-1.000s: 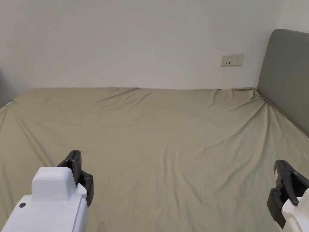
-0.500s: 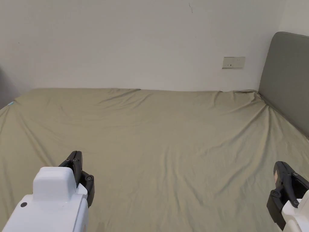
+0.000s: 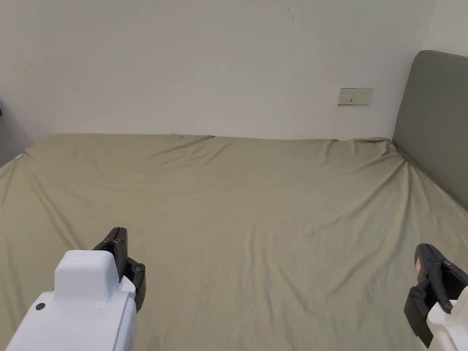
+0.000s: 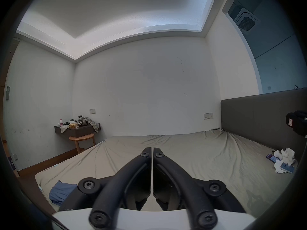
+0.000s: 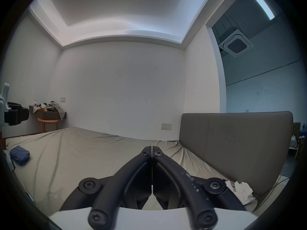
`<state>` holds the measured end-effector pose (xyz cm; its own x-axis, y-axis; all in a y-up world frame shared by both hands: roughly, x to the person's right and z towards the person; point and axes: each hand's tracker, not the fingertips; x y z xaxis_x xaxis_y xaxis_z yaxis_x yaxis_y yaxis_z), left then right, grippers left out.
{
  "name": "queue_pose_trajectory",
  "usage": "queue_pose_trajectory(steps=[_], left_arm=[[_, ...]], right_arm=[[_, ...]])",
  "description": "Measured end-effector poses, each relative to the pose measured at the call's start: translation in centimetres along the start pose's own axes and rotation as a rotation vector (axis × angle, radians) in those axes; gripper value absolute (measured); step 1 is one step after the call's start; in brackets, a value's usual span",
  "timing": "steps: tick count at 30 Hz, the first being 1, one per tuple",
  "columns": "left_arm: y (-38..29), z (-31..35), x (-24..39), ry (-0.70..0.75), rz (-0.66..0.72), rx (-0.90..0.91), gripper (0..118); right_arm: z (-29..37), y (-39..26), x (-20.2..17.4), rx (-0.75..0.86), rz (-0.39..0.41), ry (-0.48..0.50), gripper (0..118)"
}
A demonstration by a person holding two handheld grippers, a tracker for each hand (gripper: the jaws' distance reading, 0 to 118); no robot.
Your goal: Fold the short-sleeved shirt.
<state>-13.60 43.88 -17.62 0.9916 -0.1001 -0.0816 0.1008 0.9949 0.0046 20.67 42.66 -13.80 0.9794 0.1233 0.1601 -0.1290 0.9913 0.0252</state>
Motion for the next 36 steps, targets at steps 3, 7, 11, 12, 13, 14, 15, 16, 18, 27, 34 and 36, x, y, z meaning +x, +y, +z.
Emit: queue_pose_trajectory(steps=[3,7,11,12,13,14,15,16,18,27,34,36], left_arm=[[0.02,0.05,-0.01,0.001,-0.002,0.001,0],[-0.03,0.07,-0.07,0.000,0.001,0.000,0],[-0.07,0.12,-0.08,-0.002,0.001,-0.002,0],[-0.07,0.16,-0.10,-0.005,0.005,-0.001,0],[-0.07,0.18,-0.12,-0.007,0.009,-0.001,0],[-0.07,0.20,-0.13,-0.007,0.011,0.000,0],[-0.06,0.23,-0.13,-0.009,0.012,0.001,1],[-0.07,0.24,-0.17,-0.009,0.013,0.002,8],[-0.07,0.29,-0.20,-0.014,0.017,0.004,41],[-0.19,0.56,-0.28,-0.021,0.046,0.038,118],[-0.07,0.55,-0.36,-0.019,0.050,0.045,118],[-0.06,0.53,-0.35,-0.016,0.045,0.045,118]], right_arm=[[0.00,-0.03,-0.06,0.000,0.000,0.003,1],[0.05,0.00,-0.15,-0.001,0.005,0.005,1],[0.08,0.01,-0.19,-0.001,0.005,0.006,1],[0.10,0.01,-0.21,-0.002,0.006,0.007,2],[0.10,0.01,-0.22,-0.002,0.006,0.007,2],[0.11,0.01,-0.23,-0.001,0.005,0.007,3],[0.13,0.01,-0.24,0.000,0.005,0.004,7],[0.14,0.02,-0.25,0.002,0.005,0.001,12],[0.11,0.01,-0.12,0.002,0.000,0.007,38],[0.45,0.33,-0.44,0.034,0.019,0.016,118],[0.42,0.78,-0.46,0.032,0.015,0.022,118],[0.47,0.91,-0.55,0.030,0.019,0.023,118]])
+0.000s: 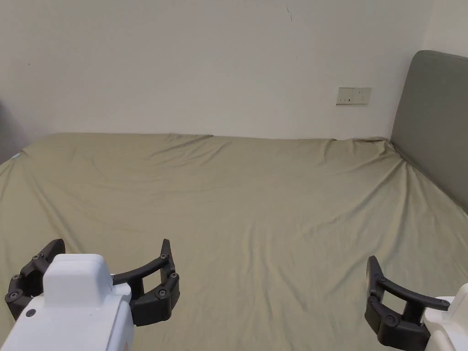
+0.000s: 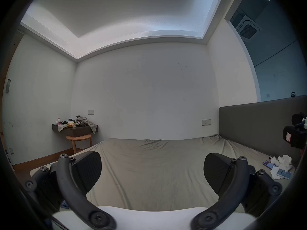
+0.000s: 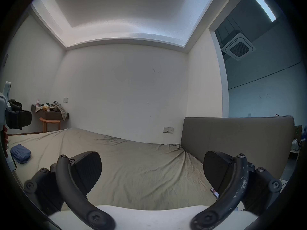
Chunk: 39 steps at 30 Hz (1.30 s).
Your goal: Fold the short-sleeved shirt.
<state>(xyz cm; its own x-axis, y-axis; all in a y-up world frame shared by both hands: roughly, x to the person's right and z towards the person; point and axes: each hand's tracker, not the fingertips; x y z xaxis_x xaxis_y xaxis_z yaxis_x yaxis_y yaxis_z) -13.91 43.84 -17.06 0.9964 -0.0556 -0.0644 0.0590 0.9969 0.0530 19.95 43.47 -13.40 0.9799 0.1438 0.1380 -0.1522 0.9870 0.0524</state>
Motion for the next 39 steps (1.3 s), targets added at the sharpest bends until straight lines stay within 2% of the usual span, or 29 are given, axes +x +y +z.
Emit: queue_pose_trajectory(steps=[39], left_arm=[[-0.30,-0.31,0.21,-0.004,-0.016,-0.024,118]], right_arm=[[-0.61,-0.91,0.07,-0.029,0.005,0.012,118]])
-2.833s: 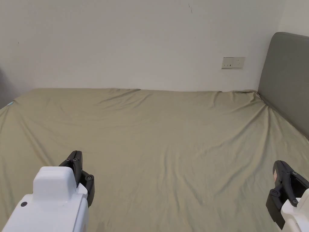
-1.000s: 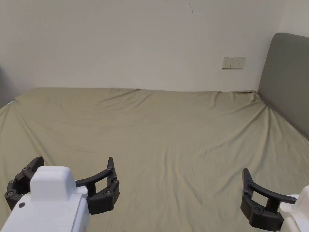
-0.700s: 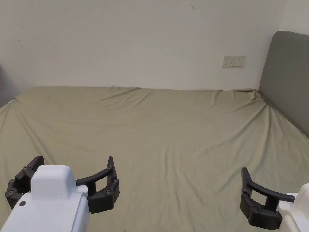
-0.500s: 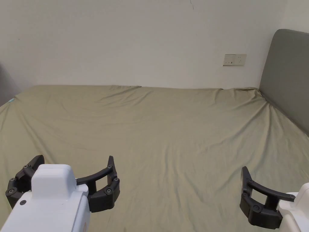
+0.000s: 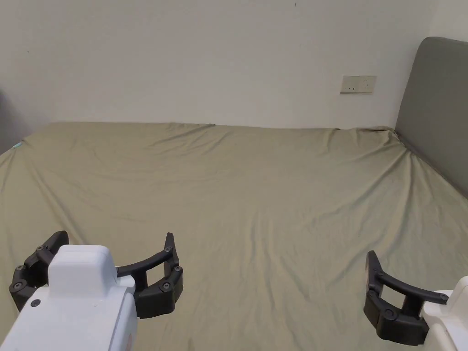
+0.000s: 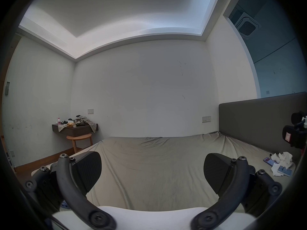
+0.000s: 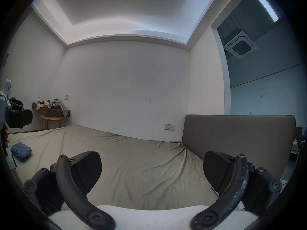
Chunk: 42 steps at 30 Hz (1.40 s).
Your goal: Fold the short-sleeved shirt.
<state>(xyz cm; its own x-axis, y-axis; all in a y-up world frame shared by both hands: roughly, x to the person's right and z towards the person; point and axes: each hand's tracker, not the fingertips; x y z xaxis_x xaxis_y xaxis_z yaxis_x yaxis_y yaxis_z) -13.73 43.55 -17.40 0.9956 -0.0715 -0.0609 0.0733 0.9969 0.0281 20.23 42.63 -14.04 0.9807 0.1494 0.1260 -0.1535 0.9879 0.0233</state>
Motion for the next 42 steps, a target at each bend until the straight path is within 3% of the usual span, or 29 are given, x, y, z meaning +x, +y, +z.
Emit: queue_pose_trajectory(steps=[3,5,11,16,18,20,21,25,28,32,37,40,42], left_arm=[[0.0,0.0,-0.1,0.000,0.000,-0.003,118],[0.1,0.0,-0.1,0.000,-0.002,-0.003,118],[0.8,0.3,-0.1,-0.003,0.003,0.017,118],[1.0,0.3,-0.2,-0.004,0.000,0.019,118],[1.0,0.4,-0.3,-0.005,0.002,0.020,118],[1.1,0.4,-0.3,-0.003,0.002,0.020,118],[1.1,0.4,-0.3,-0.003,0.003,0.020,118],[1.2,0.4,-0.4,-0.005,0.006,0.020,118],[1.1,0.3,-0.4,-0.001,0.004,0.016,118],[0.8,-0.1,-0.3,-0.003,0.000,0.003,118],[0.4,-0.8,0.0,-0.008,-0.006,-0.015,118],[-0.1,-1.6,0.3,-0.012,-0.006,-0.034,118],[-0.6,-2.4,0.5,-0.016,-0.002,-0.060,118]], right_arm=[[0.3,0.0,0.2,0.035,-0.026,0.017,118],[0.5,0.4,0.5,0.046,-0.066,0.079,118],[1.3,1.7,0.3,0.065,-0.046,0.143,118],[1.8,2.7,1.0,0.085,-0.220,0.289,118],[1.8,3.6,0.7,0.051,-0.243,0.232,118],[1.8,4.6,0.0,-0.028,-0.262,0.070,118],[1.5,4.9,-0.1,-0.062,-0.259,0.059,118],[1.2,4.8,-0.1,-0.116,-0.281,0.110,118],[0.9,4.4,0.2,-0.146,-0.353,0.195,118],[0.4,4.2,0.1,-0.157,-0.360,0.187,118],[-0.7,3.9,-0.1,-0.177,-0.307,0.186,118],[-1.5,3.3,-0.5,-0.177,-0.313,0.134,118],[-2.3,2.6,-1.1,-0.183,-0.275,0.062,118]])
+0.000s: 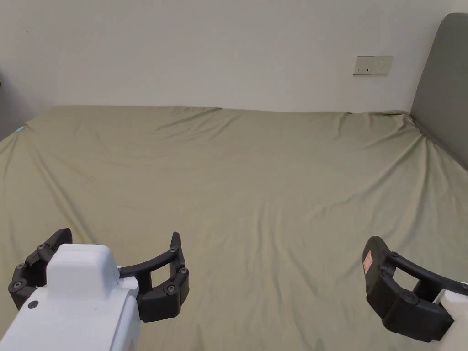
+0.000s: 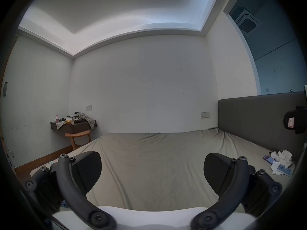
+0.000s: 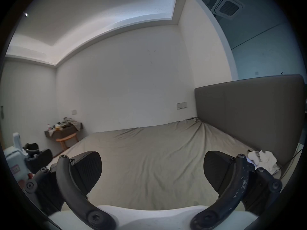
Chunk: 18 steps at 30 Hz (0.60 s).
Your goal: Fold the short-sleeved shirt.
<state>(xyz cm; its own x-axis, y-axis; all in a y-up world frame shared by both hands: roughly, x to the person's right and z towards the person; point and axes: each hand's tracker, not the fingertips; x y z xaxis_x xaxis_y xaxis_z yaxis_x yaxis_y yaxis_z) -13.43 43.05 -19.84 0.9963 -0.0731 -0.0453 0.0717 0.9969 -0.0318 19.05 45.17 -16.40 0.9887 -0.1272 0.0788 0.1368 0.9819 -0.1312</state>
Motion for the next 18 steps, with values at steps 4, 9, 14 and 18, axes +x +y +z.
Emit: queue_pose_trajectory(steps=[4,9,14,18], left_arm=[[-1.1,-2.1,0.7,-0.013,0.008,-0.057,118],[-3.8,-6.9,2.0,-0.043,0.026,-0.176,118],[-8.3,-13.0,3.3,-0.072,0.064,-0.334,118],[-12.4,-17.6,4.2,-0.088,0.072,-0.461,118]], right_arm=[[-2.7,-1.4,-0.9,-0.027,0.138,-0.097,118],[-8.3,-3.7,-0.9,-0.154,0.108,-0.037,118],[-15.6,-7.0,-0.9,-0.267,0.106,-0.057,118],[-21.3,-10.4,-0.9,-0.363,0.117,-0.066,118]])
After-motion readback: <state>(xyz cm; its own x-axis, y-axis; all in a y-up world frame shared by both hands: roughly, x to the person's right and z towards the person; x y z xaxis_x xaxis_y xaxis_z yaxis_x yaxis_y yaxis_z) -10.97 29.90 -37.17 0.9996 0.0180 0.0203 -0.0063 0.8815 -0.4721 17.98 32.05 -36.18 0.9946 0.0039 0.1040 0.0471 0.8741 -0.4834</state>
